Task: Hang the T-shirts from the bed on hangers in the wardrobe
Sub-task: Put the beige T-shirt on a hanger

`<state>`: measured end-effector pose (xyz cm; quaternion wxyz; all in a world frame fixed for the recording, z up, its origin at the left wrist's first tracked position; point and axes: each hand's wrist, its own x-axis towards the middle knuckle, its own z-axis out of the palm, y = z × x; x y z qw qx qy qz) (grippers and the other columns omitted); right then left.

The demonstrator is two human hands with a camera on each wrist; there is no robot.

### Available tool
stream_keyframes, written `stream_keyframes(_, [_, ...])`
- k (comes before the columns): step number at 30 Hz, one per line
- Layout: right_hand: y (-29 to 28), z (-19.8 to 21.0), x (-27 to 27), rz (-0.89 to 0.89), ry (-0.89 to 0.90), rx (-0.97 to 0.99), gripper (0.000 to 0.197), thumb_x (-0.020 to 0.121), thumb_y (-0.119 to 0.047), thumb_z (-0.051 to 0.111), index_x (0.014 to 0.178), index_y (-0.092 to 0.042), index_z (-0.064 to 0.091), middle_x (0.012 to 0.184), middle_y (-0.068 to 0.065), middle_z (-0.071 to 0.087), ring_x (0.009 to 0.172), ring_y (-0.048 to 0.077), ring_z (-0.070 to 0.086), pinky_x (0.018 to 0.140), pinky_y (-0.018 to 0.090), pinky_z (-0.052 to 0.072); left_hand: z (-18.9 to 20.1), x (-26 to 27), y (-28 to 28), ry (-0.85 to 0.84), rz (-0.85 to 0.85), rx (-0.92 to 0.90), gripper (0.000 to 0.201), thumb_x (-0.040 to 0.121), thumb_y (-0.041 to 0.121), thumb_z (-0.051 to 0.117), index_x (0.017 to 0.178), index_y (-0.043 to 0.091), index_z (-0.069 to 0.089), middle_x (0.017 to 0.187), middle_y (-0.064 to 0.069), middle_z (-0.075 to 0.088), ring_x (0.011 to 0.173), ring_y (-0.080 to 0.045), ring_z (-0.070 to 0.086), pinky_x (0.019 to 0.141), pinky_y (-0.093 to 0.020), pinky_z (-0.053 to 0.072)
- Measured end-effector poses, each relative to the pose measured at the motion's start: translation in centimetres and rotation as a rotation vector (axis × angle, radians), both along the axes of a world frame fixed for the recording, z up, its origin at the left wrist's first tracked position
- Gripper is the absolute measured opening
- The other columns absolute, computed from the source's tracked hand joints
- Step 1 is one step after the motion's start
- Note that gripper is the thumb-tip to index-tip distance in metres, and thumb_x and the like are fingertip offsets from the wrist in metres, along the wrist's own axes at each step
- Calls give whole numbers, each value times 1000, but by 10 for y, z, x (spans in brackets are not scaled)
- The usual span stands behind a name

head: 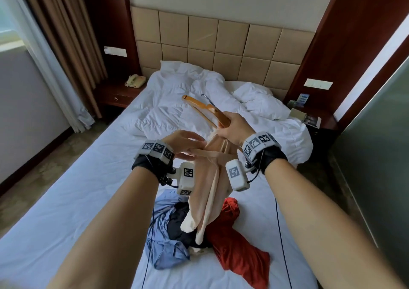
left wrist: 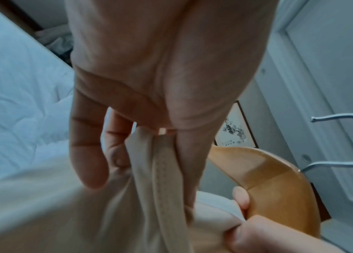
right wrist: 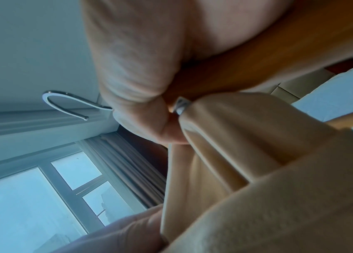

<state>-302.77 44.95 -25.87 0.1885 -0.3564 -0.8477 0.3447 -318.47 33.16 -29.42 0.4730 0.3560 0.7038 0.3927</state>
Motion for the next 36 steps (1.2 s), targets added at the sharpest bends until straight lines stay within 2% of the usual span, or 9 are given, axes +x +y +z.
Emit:
stream_keyframes(4, [7, -4, 24, -32, -15, 10, 24, 76, -5, 66, 71, -23, 51, 71, -2, 58, 70, 19, 55, 64, 29, 45, 0, 21, 2, 322, -85, -93, 15, 86, 46, 71, 89, 31, 71, 88, 6, 59, 87, -13, 55, 75, -29, 52])
stream_keyframes(7, [12, -9, 44, -19, -29, -4, 19, 76, -5, 66, 77, -19, 53, 73, 0, 58, 69, 19, 53, 60, 28, 43, -4, 40, 6, 517, -113, -111, 16, 88, 45, 68, 81, 30, 68, 85, 4, 59, 84, -16, 55, 78, -30, 45])
stream_keyframes(12, [11, -34, 71, -13, 2, -68, 20, 79, -5, 65, 78, -21, 54, 74, -1, 59, 71, 19, 55, 64, 28, 45, -20, 68, 14, 640, 217, -11, 15, 95, 31, 58, 84, 32, 68, 95, -4, 68, 89, -24, 62, 78, -35, 50])
stream_keyframes(16, [8, -53, 86, -7, 16, -119, 22, 79, -6, 68, 77, -24, 56, 78, -3, 62, 78, 20, 60, 74, 32, 49, -29, 96, 14, 411, 407, 204, 22, 90, 19, 59, 86, 2, 71, 80, -13, 64, 79, -23, 58, 72, -34, 44])
stream_keyframes(19, [13, -61, 96, 2, 43, -159, 23, 81, -8, 71, 75, -27, 58, 75, -9, 61, 75, 14, 59, 72, 28, 46, -36, 114, 12, 113, 544, 240, 25, 90, 8, 51, 67, 4, 62, 69, -13, 55, 73, -25, 54, 72, -39, 47])
stream_keyframes(23, [18, -68, 110, -56, 98, -223, 11, 86, -16, 72, 91, -25, 68, 78, -13, 64, 72, 3, 58, 61, 8, 40, -34, 134, 4, -129, 687, 242, 26, 91, 1, 44, 69, 5, 58, 67, -14, 54, 64, -24, 53, 64, -33, 45])
stream_keyframes(27, [20, -77, 117, -193, 174, -166, 13, 84, -26, 77, 96, -22, 72, 83, -6, 67, 83, 16, 63, 78, 27, 49, -40, 137, -3, -152, 750, 293, 22, 83, -1, 41, 64, 1, 53, 69, -24, 56, 61, -29, 56, 58, -31, 42])
stream_keyframes(32, [3, -84, 124, -299, 491, -175, 10, 87, -35, 75, 86, -32, 66, 74, -15, 64, 71, -5, 57, 70, 15, 44, -57, 121, -10, -59, 875, 301, 25, 92, 11, 47, 69, 9, 58, 69, -18, 61, 71, -34, 60, 67, -44, 46])
stream_keyframes(36, [-3, -94, 125, -299, 457, -279, 5, 90, -26, 72, 88, -25, 67, 78, -11, 66, 70, -5, 58, 63, 7, 41, -67, 99, -19, -54, 938, 278, 18, 87, 19, 48, 78, 17, 63, 82, -10, 64, 84, -29, 61, 75, -44, 50])
